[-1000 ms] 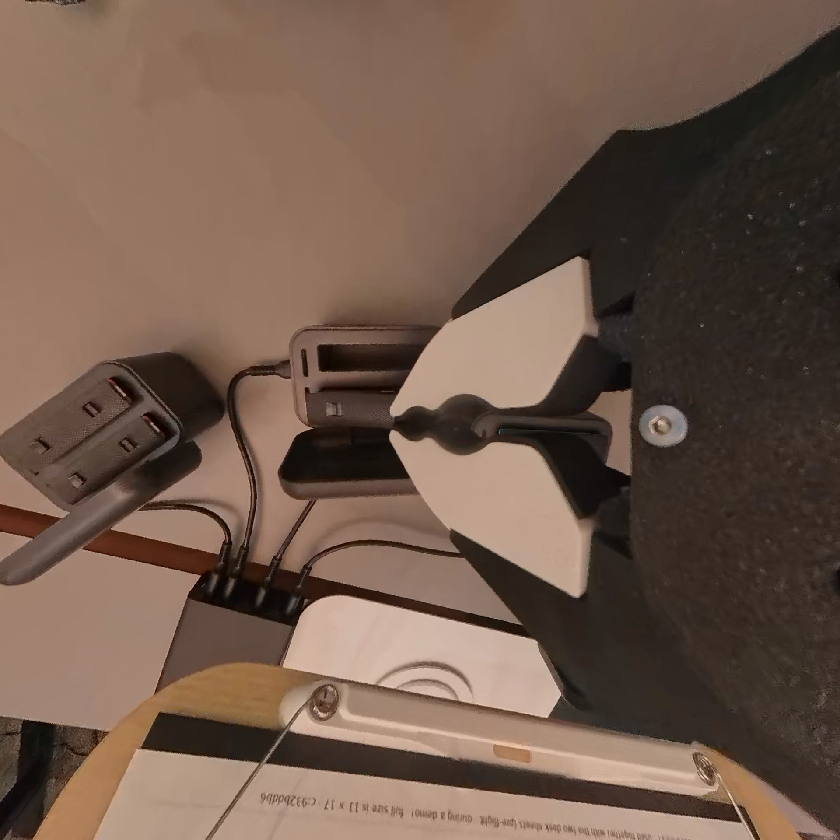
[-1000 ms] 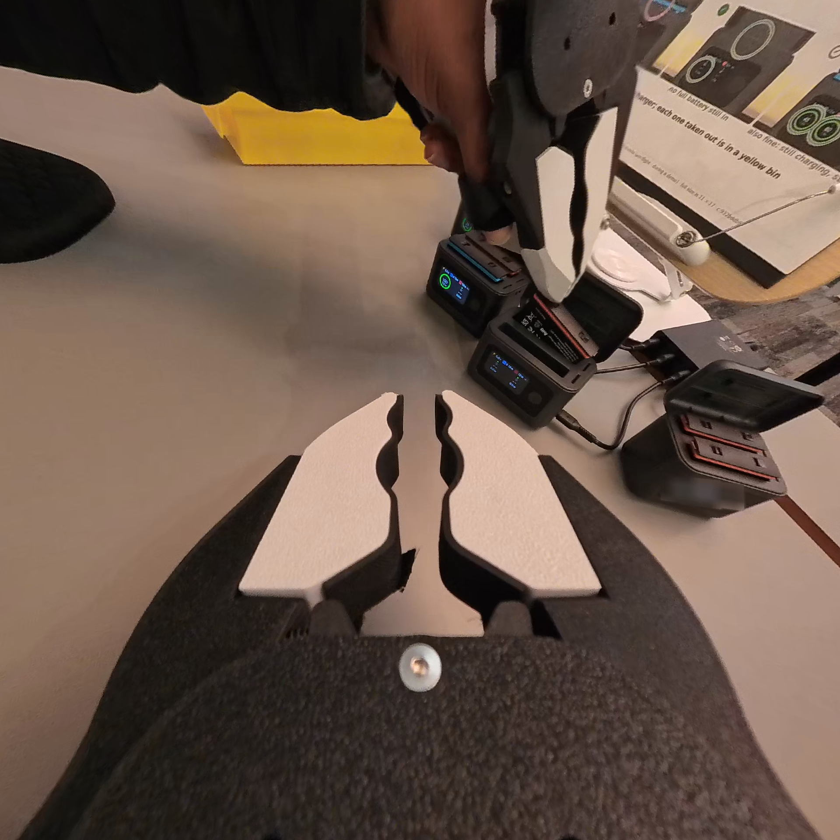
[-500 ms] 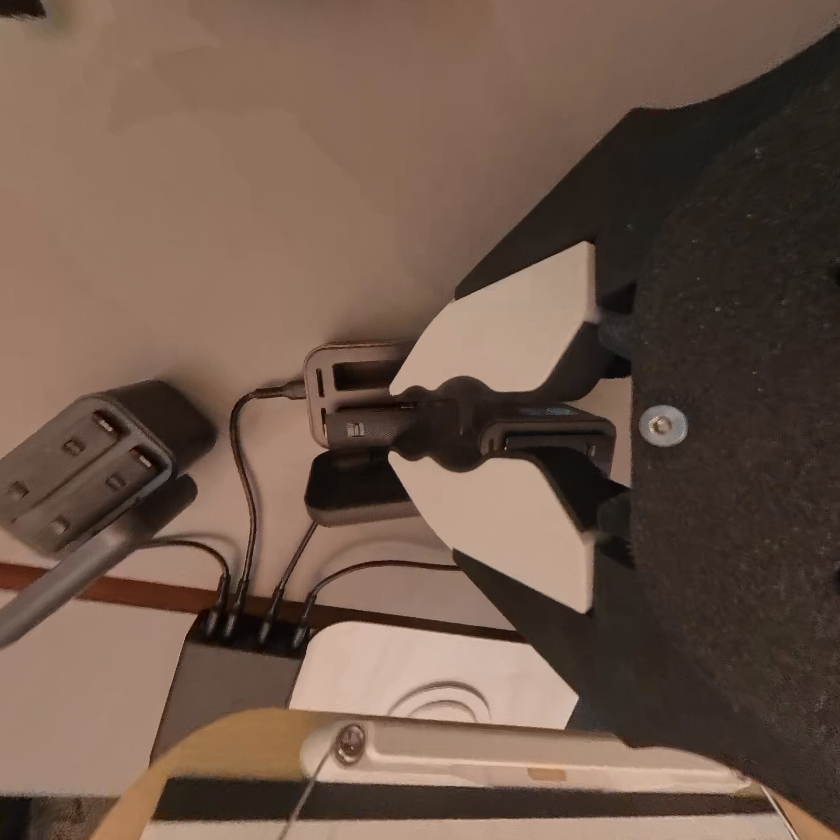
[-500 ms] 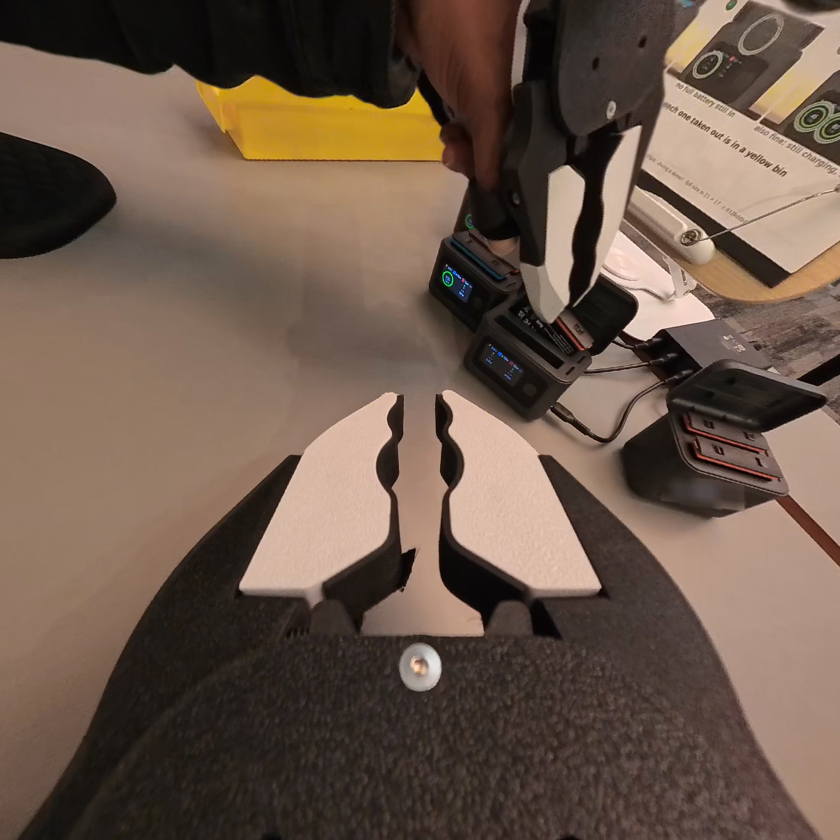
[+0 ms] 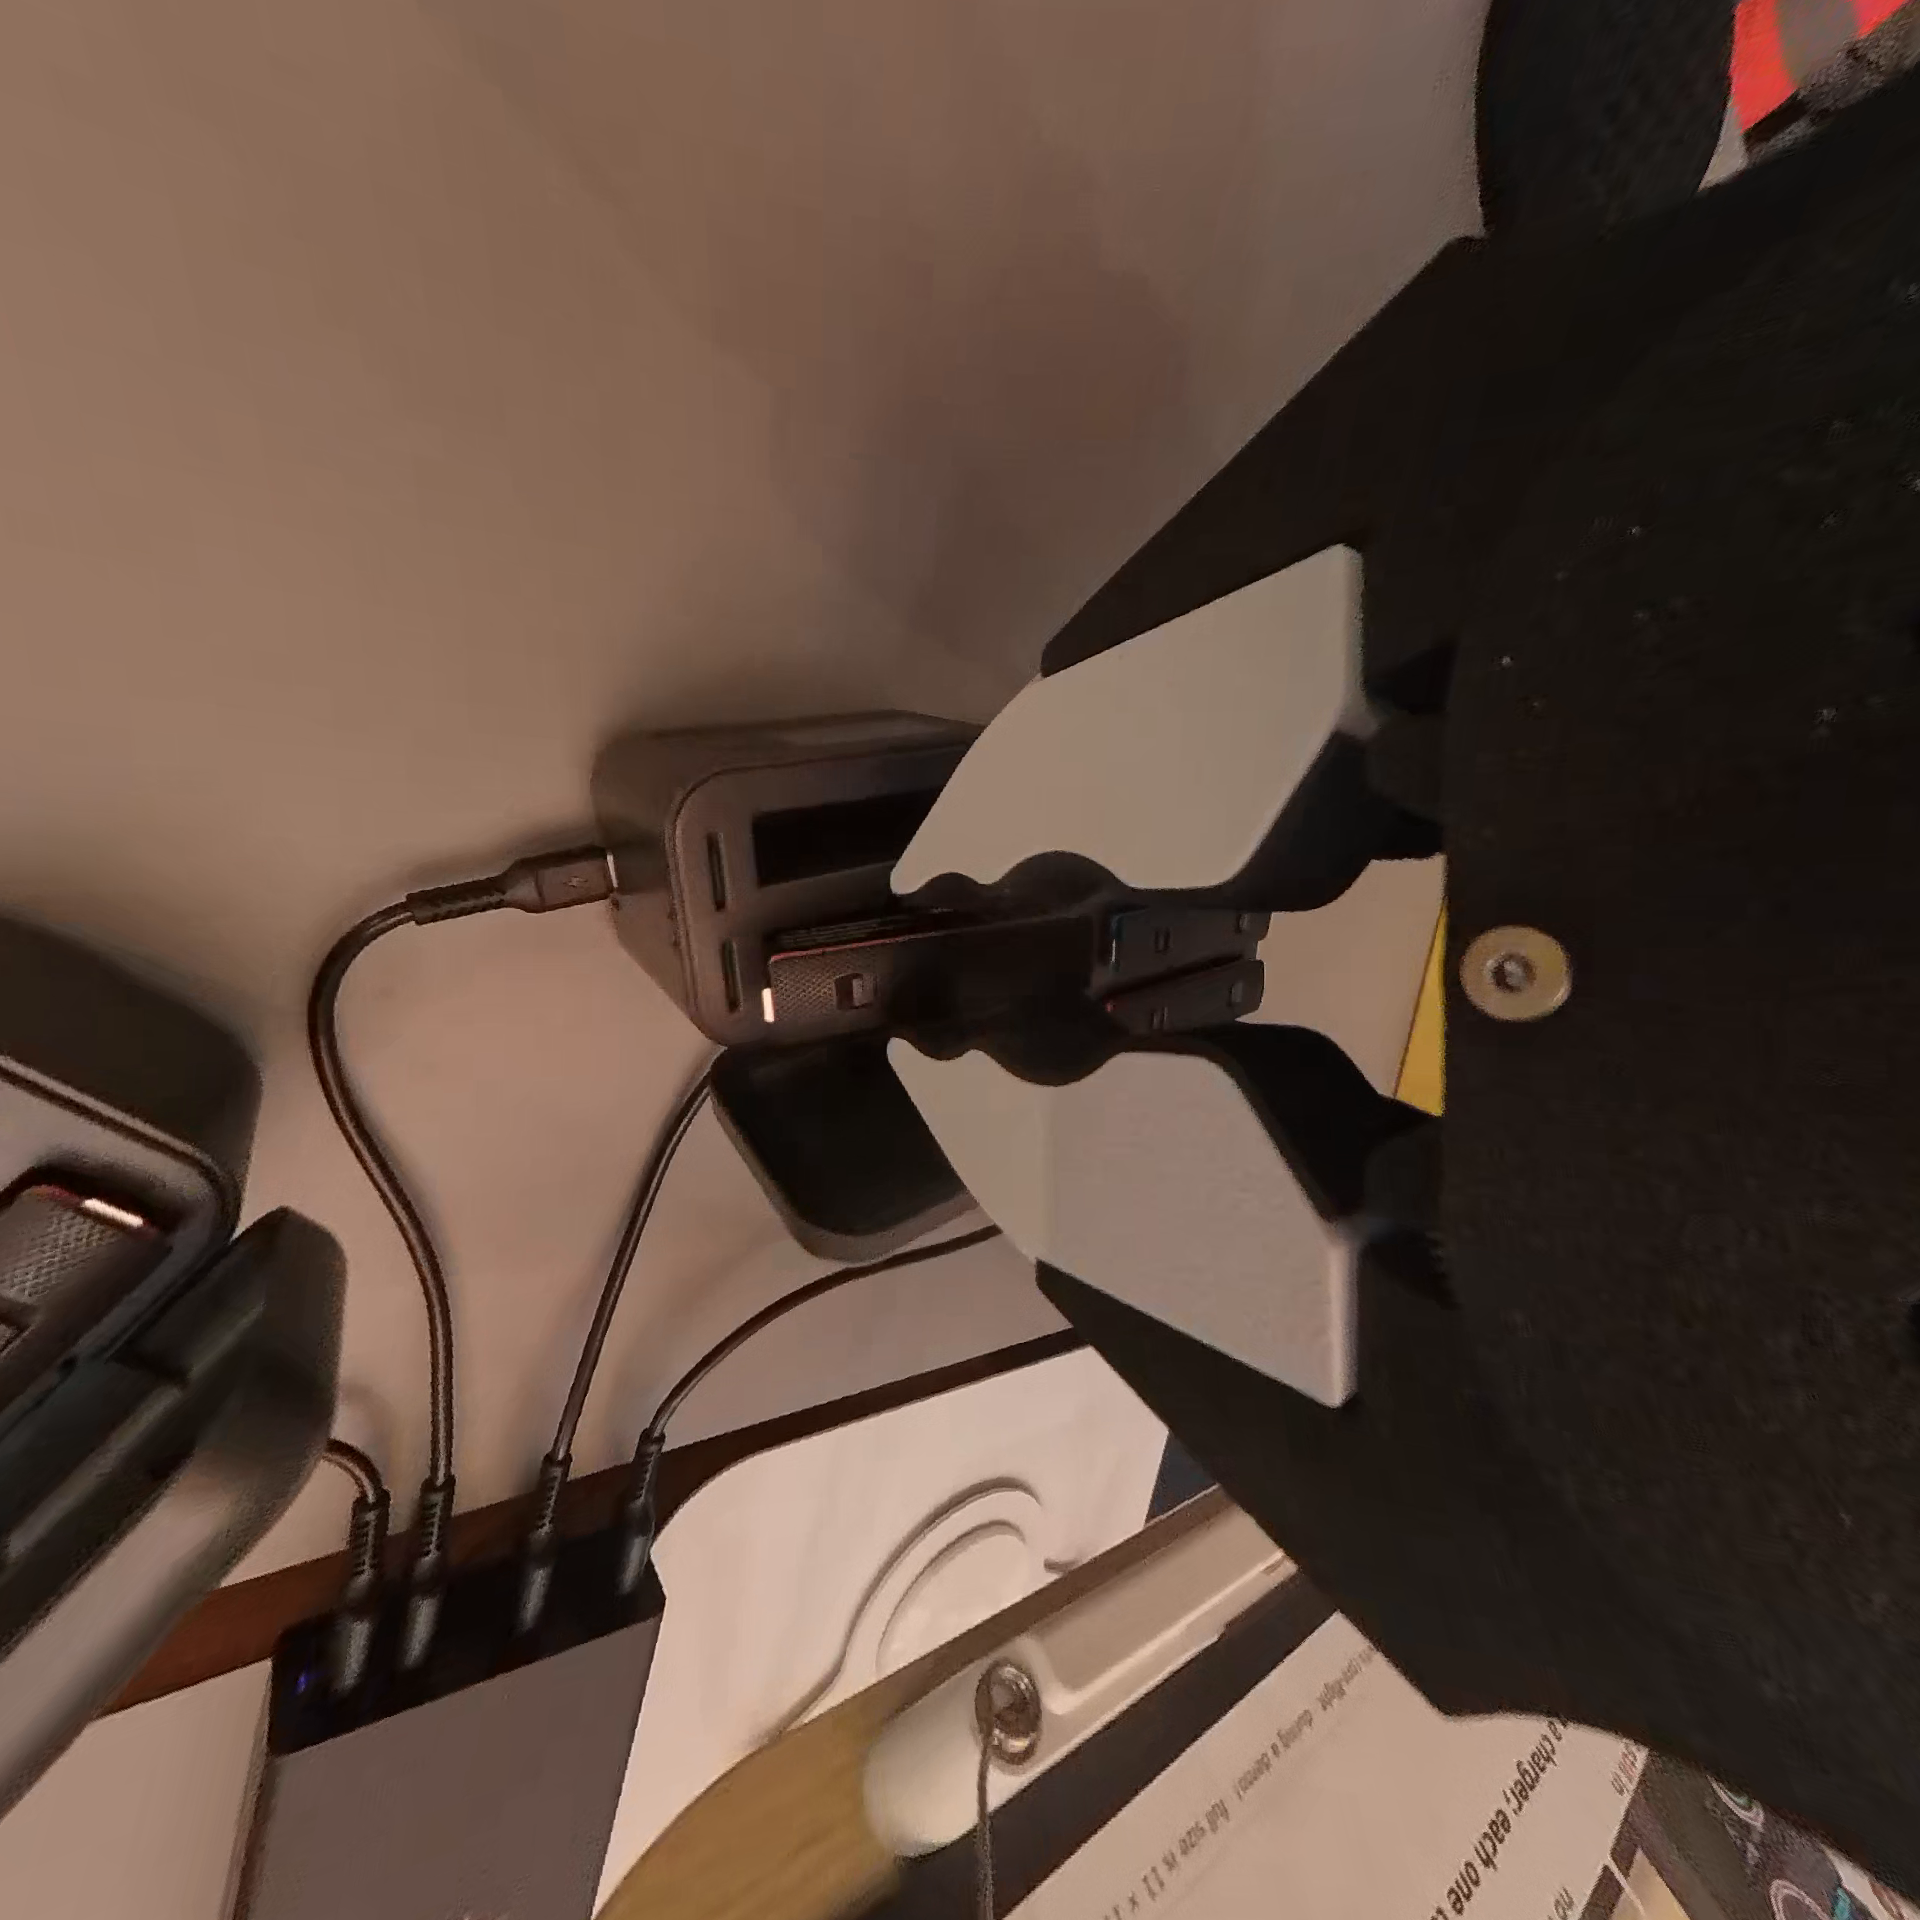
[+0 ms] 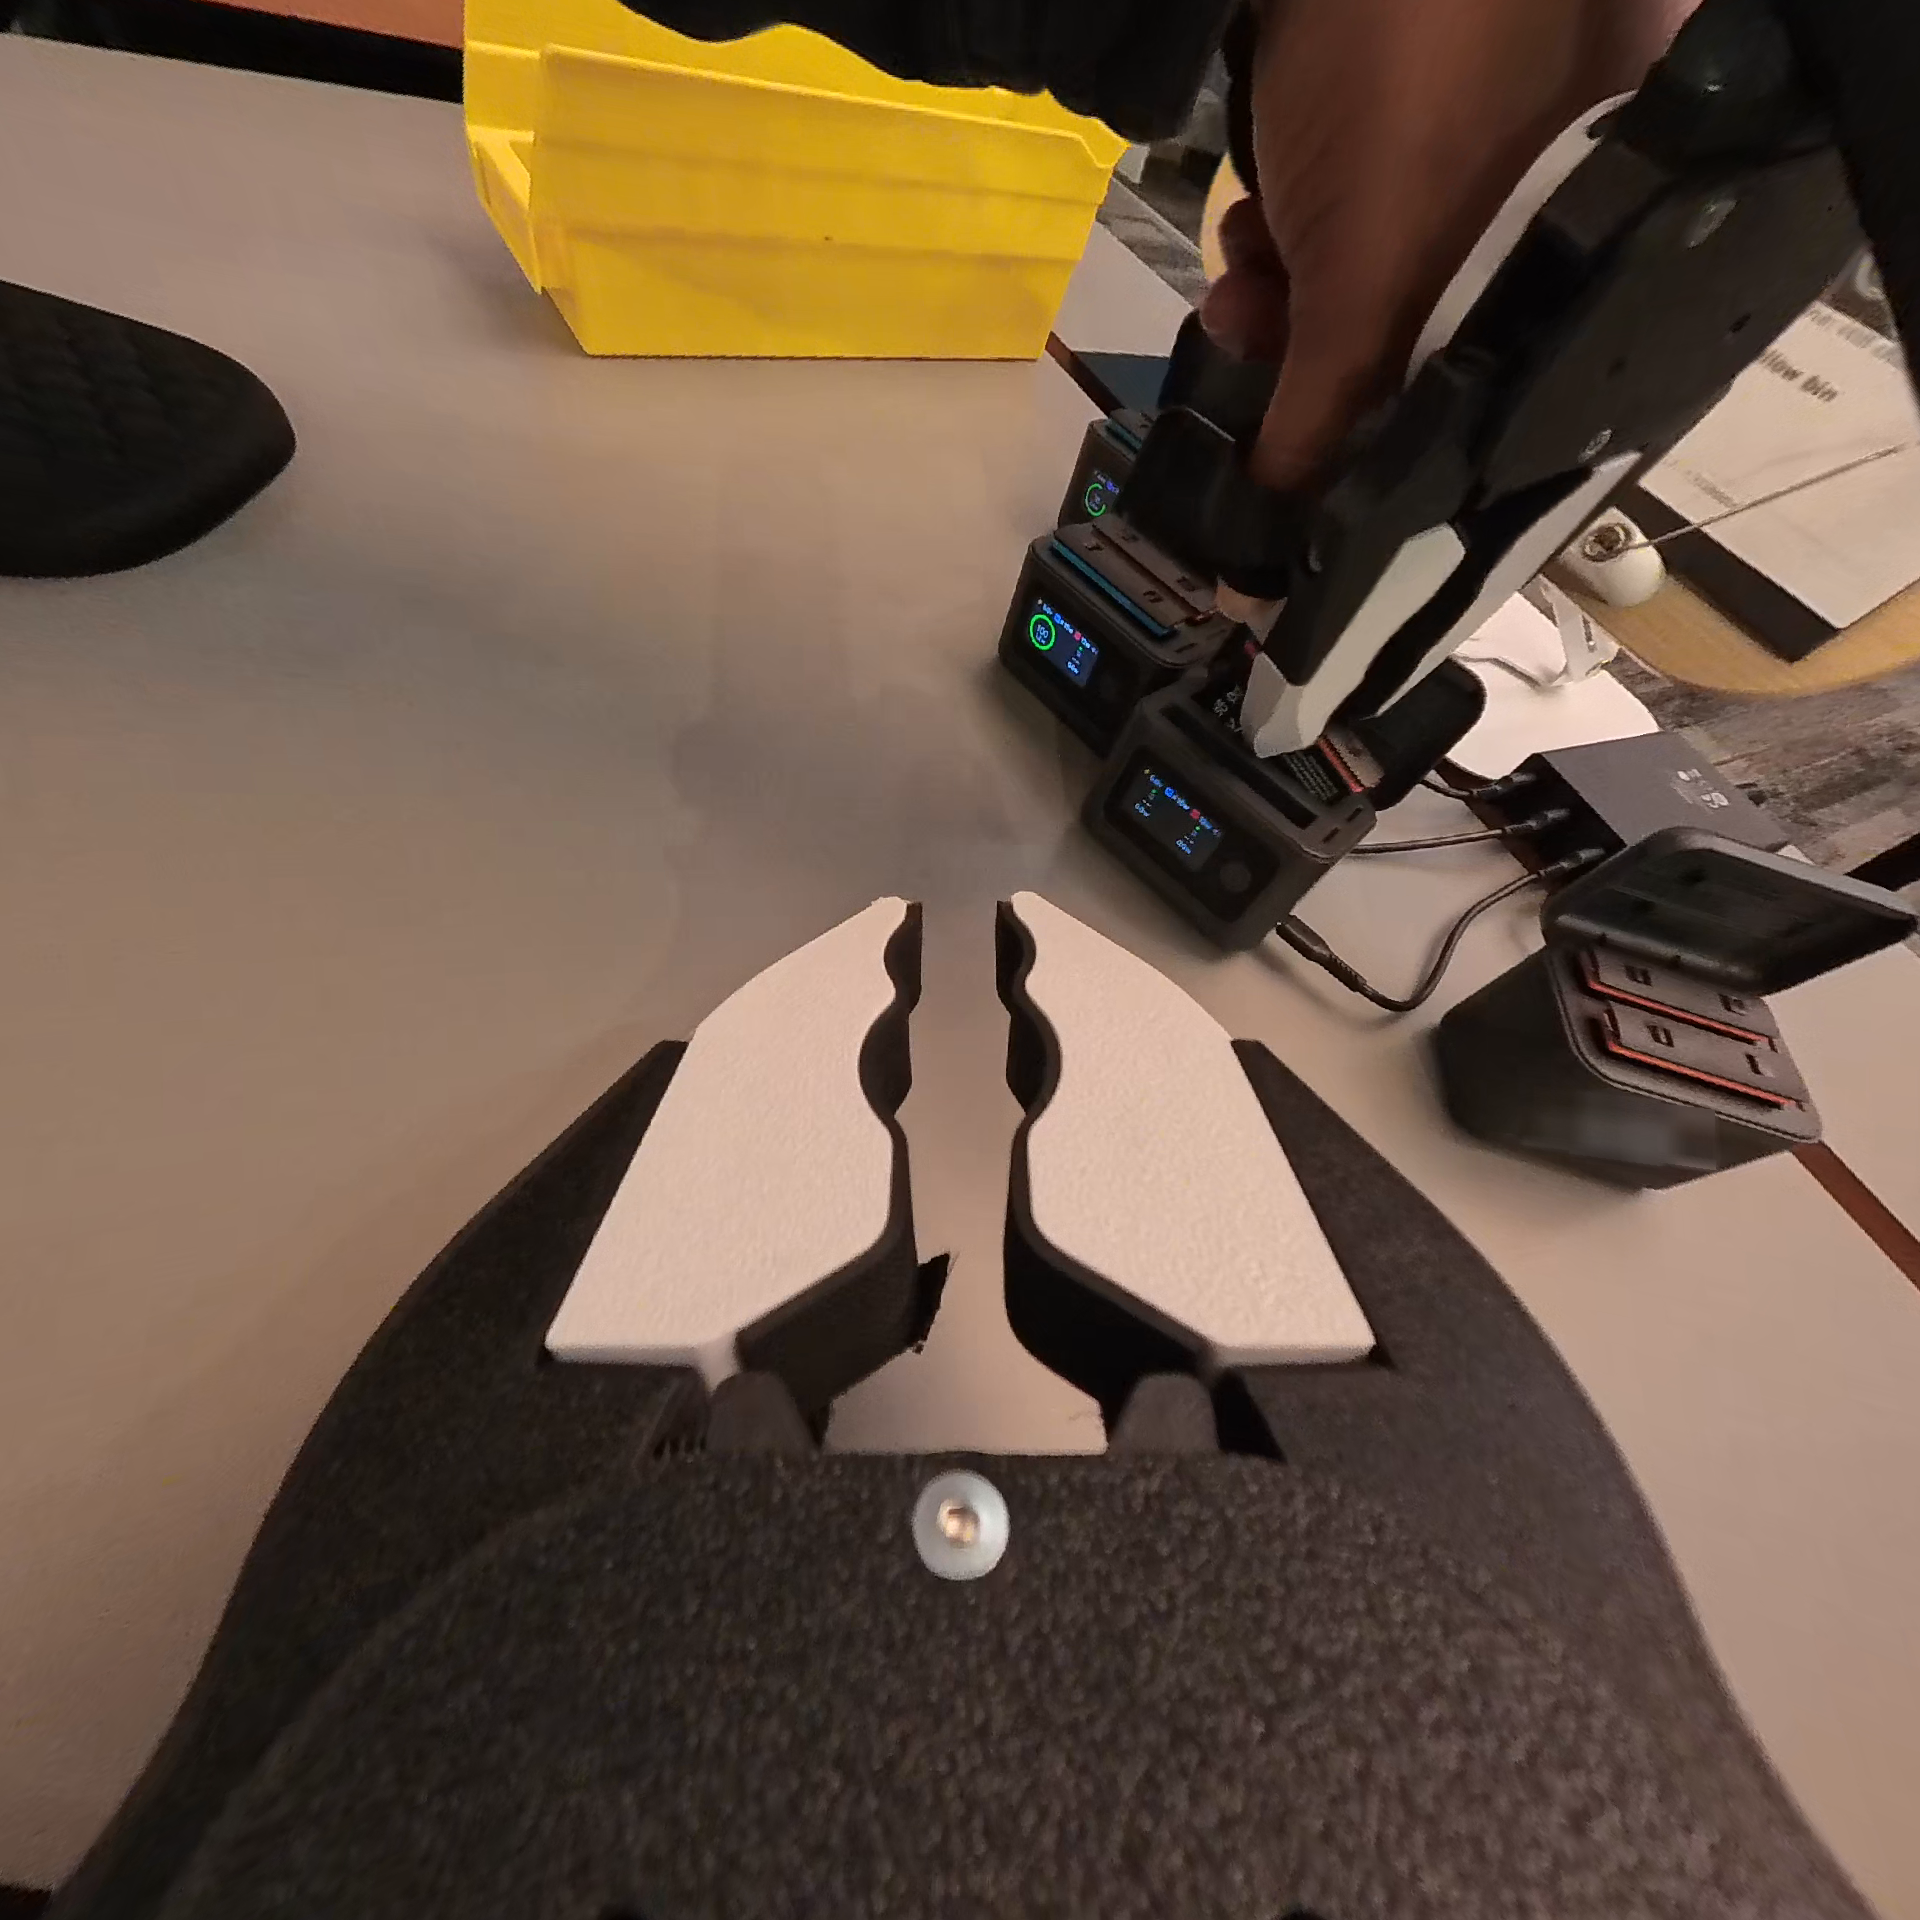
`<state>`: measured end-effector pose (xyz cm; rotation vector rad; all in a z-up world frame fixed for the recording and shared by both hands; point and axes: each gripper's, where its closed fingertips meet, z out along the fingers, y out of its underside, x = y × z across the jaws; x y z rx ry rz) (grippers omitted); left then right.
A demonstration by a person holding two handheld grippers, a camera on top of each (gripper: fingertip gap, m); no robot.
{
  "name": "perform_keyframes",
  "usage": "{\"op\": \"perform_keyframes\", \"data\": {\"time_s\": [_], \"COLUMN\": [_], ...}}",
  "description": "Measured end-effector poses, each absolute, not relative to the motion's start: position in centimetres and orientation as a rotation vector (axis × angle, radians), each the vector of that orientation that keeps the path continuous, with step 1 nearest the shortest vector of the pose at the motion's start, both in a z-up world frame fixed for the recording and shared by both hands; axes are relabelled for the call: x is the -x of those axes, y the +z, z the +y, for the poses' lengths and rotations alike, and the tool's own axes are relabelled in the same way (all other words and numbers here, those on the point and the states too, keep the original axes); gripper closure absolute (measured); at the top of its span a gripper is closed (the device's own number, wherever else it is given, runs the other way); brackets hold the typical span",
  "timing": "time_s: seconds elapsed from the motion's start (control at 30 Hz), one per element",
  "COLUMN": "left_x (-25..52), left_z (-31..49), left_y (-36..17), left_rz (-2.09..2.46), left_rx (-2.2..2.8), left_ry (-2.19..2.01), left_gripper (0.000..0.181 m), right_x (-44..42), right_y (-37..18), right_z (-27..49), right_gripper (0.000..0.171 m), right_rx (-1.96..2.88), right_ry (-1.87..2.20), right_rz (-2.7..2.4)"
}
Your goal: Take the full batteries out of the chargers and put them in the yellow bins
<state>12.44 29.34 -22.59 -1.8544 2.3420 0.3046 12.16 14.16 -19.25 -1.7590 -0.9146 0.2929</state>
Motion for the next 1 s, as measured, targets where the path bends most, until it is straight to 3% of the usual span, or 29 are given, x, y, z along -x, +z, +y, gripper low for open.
{"op": "perform_keyframes", "data": {"time_s": [0.47,0.9,1.0], "left_x": [-13.4,-13.3,-13.4], "left_z": [29.1,28.6,29.0], "left_y": [-21.6,-20.8,-20.3], "left_rz": [2.001,1.943,1.934], "left_rx": [1.885,1.779,1.735], "left_ry": [-0.171,-0.247,-0.177], "left_gripper": [0.166,0.162,0.169], "right_x": [-12.1,-12.1,-12.1], "right_y": [-19.2,-19.5,-19.5], "right_z": [14.1,14.1,14.1], "right_gripper": [0.158,0.158,0.158], "right_rx": [1.755,1.766,1.768], "right_ry": [0.293,0.294,0.294], "right_rz": [-0.918,-0.922,-0.924]}}
